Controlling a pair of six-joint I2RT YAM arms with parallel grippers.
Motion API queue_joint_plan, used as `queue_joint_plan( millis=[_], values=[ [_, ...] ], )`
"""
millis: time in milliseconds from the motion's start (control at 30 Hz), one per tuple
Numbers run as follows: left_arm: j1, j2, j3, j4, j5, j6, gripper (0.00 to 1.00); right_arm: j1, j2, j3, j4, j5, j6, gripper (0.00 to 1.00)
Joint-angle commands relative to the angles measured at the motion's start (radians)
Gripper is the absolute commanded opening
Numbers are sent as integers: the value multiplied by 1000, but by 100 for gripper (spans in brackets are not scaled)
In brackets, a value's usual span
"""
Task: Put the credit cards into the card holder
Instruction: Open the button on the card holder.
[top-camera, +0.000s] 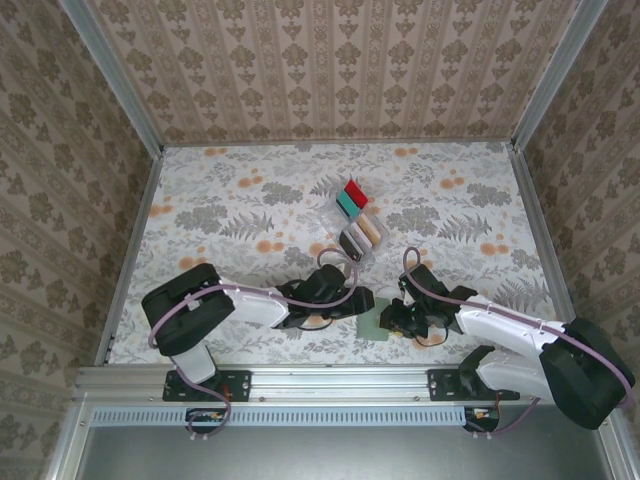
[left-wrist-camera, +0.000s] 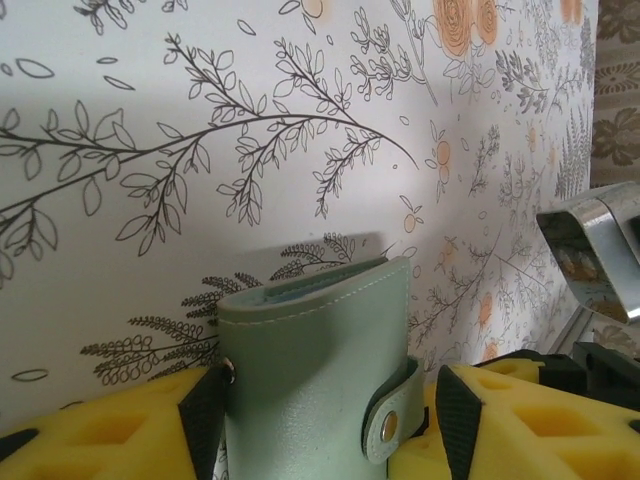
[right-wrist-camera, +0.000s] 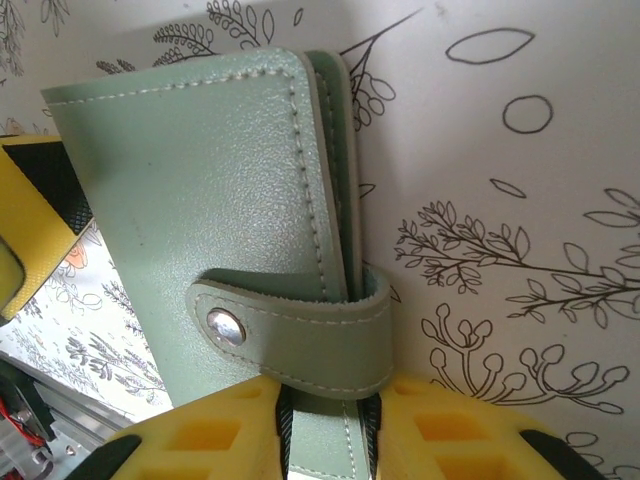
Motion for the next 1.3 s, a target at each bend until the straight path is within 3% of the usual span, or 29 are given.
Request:
queue_joint_plan(
  millis=[0,500,900,1267],
  values=[
    [-29,57,14,41,20,-38,56,7,0,-7,-1,22,10,27],
    [-47,53,-92,340,8,-111,28,5,19,-5,33,68,40,26],
    [-47,49,-108,345,24,-95,30,5,47,22,68,73,41,27],
    [-48,-11,-148,306,-39,-69,2,5,4,49,2,108,14,28]
  ],
)
